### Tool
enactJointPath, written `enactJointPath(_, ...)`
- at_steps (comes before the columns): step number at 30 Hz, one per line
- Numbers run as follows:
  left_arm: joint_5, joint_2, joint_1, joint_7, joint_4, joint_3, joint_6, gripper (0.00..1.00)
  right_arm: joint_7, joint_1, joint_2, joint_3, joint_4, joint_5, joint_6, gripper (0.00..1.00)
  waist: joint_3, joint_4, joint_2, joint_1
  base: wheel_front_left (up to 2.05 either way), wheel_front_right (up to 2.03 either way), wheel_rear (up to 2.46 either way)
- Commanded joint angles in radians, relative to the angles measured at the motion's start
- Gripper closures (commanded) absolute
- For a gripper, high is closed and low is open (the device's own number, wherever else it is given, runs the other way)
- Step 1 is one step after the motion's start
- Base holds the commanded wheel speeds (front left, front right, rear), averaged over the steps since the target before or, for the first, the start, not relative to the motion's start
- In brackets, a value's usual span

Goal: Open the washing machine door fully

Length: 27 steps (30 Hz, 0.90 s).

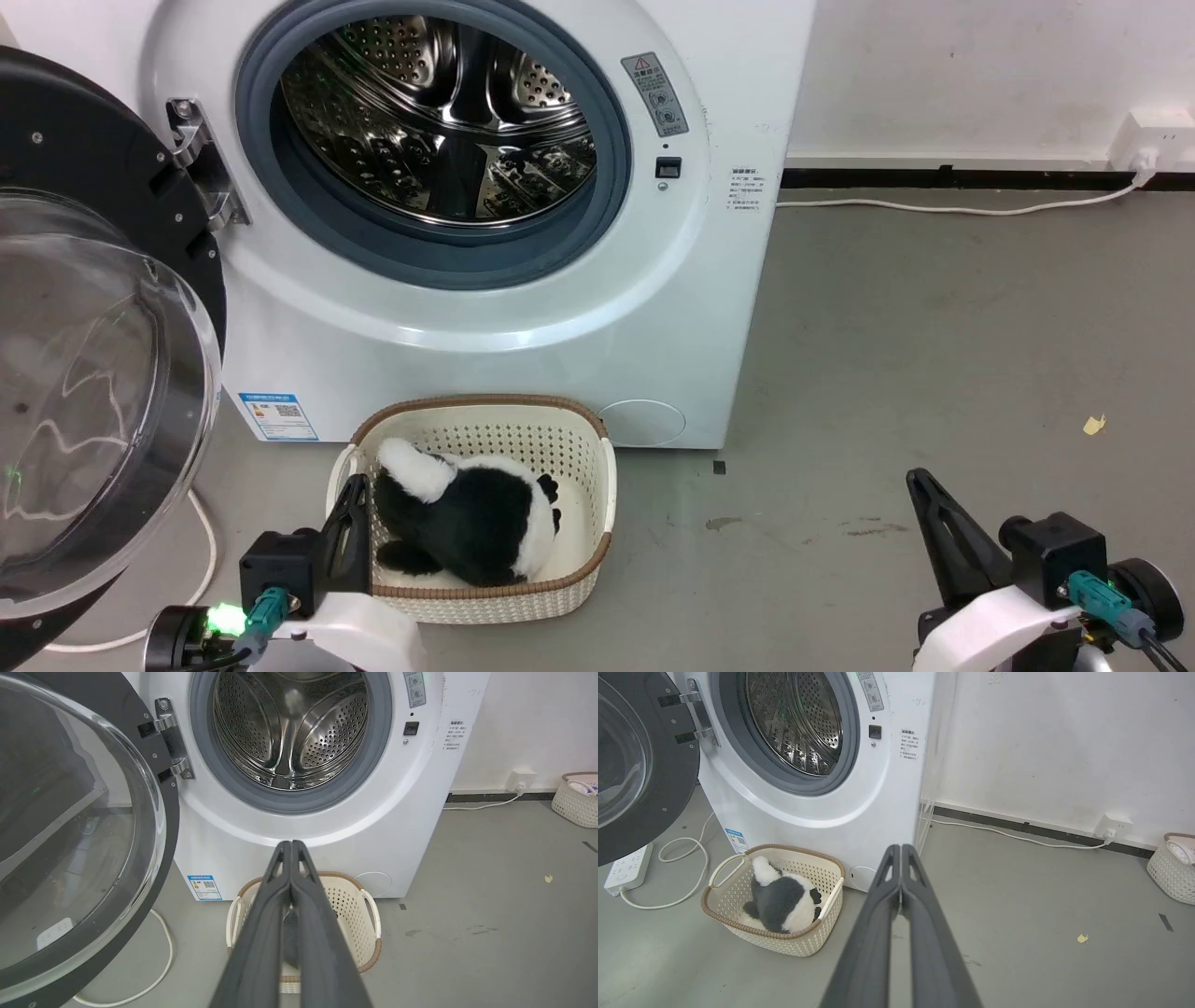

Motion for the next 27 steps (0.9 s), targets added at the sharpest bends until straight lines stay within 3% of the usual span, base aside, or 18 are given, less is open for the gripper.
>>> enactJointPath(1,0.009,0.000,-0.015,0.000,-0.004,0.000,-0.004,1.00,0.000,-0.012,0.005,-0.001,0.001,-0.006,0.001,1.00,0.000,0.000,0.0000,0.0000,0.00,0.00,0.00)
enactJointPath(27,0.009,0.000,-0.015,0.000,-0.004,0.000,-0.004,1.00,0.000,-0.012,0.005,-0.001,0.001,-0.006,0.001,1.00,0.000,0.000,0.0000,0.0000,0.00,0.00,0.00)
